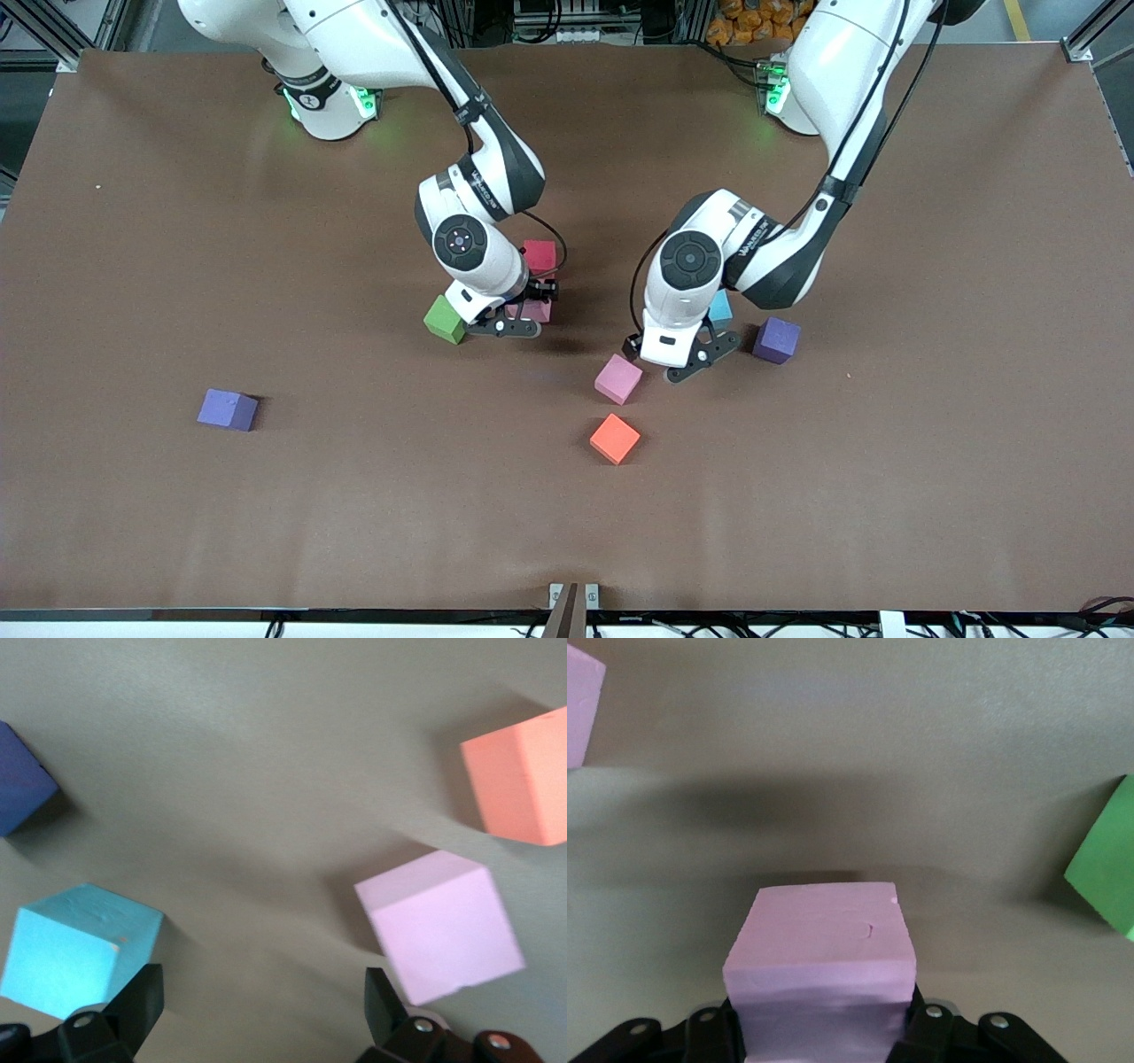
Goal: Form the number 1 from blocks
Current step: 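Place the pink cube beside the red cube while the left gripper grasps the cyan cube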
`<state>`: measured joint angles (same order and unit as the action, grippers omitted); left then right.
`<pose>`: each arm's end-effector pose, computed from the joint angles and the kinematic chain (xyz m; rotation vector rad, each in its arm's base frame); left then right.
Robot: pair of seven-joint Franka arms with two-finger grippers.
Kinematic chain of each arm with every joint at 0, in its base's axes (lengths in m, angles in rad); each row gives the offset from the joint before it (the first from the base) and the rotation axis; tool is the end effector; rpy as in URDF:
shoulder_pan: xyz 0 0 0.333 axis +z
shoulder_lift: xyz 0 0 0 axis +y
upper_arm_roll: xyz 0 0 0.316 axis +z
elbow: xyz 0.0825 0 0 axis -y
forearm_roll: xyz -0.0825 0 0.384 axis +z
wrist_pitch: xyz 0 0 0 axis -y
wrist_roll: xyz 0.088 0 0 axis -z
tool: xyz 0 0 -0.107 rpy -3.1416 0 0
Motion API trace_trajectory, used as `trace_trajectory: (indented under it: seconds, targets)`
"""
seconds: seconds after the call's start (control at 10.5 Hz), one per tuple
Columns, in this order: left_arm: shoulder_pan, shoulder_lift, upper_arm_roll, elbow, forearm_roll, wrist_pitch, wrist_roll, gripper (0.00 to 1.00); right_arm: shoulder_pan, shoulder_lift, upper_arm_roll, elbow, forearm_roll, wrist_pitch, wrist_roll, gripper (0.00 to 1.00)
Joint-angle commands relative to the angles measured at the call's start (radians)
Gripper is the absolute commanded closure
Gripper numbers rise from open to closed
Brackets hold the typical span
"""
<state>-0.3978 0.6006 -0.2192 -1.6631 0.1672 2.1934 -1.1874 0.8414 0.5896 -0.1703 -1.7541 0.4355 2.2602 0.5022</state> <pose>0.5641 -0.3729 0.2601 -2.9972 -0.7700 0.0398 0.5024 0.4249 0.2323 -2.9705 0.1435 0.2706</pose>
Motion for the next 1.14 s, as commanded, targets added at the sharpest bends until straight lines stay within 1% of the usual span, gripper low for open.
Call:
trace_trajectory:
  seconds: [0.0,0.1,0.19,0.38,0.67,0.76,0.86,0.95,1.05]
  targets:
    - [0.068,-0.103,-0.017,-0.178,0.021,0.067,0.101,0.00,0.030,0.002,-0.015,-0.013,0.020,-0.014,0.018,0.45]
    - [0.089,-0.143,-0.017,-0.269,0.021,0.133,0.133,0.00,0.041,0.004,-0.015,-0.031,0.020,-0.005,0.021,0.45]
    - [0.112,-0.178,-0.017,-0.335,0.021,0.163,0.176,0.00,0.050,0.007,-0.015,-0.033,0.020,-0.008,0.021,0.45]
    - [0.131,-0.200,-0.019,-0.374,0.018,0.163,0.212,0.00,0.053,0.013,-0.015,-0.033,0.020,-0.008,0.021,0.45]
    - [0.131,-0.197,-0.031,-0.412,0.015,0.163,0.215,0.00,0.064,0.022,-0.015,-0.033,0.022,-0.004,0.021,0.44]
    - [0.128,-0.190,-0.032,-0.411,0.009,0.163,0.213,0.00,0.070,0.029,-0.015,-0.031,0.022,-0.001,0.021,0.43]
    - [0.128,-0.179,-0.034,-0.411,0.008,0.163,0.215,0.00,0.070,0.035,-0.015,-0.031,0.022,0.002,0.021,0.36]
    - [0.128,-0.179,-0.034,-0.411,0.009,0.163,0.215,0.00,0.070,0.035,-0.015,-0.031,0.022,0.002,0.019,0.17]
    - [0.129,-0.176,-0.037,-0.411,0.009,0.163,0.215,0.00,0.070,0.035,-0.017,-0.031,0.022,0.002,0.019,0.00]
